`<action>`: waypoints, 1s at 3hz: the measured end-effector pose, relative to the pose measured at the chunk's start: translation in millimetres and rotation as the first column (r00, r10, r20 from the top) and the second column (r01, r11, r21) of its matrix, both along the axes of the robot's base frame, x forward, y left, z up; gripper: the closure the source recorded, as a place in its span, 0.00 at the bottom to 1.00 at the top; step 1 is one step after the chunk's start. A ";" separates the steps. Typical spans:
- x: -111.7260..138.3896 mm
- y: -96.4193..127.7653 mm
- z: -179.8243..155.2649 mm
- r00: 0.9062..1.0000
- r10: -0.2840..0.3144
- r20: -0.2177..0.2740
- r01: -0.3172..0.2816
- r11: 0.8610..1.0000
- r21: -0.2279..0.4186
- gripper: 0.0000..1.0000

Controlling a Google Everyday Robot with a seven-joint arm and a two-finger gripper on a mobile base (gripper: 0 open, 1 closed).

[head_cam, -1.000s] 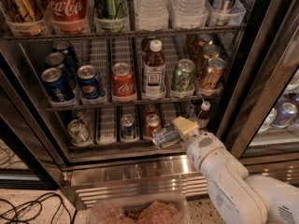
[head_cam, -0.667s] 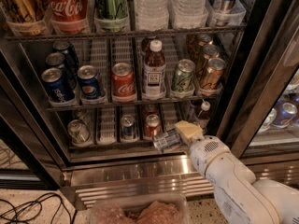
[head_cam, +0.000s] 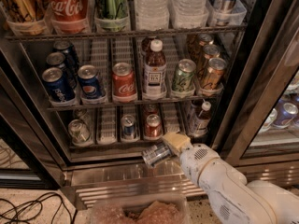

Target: Pick redbull can from bottom shelf of fridge

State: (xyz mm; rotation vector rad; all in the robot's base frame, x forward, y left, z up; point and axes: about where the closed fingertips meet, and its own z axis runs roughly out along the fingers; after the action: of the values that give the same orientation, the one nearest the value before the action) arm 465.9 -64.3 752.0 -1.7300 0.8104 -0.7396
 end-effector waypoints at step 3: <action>-31.6 33.2 -0.8 0.981 0.184 -0.063 -0.177 0.978 0.107 1.00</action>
Offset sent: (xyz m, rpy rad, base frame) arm -0.0332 0.0075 0.0055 0.0885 0.0825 0.2265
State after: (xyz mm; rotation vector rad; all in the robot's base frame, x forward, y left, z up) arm 434.3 -31.1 751.3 -1.7211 0.7163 -0.5075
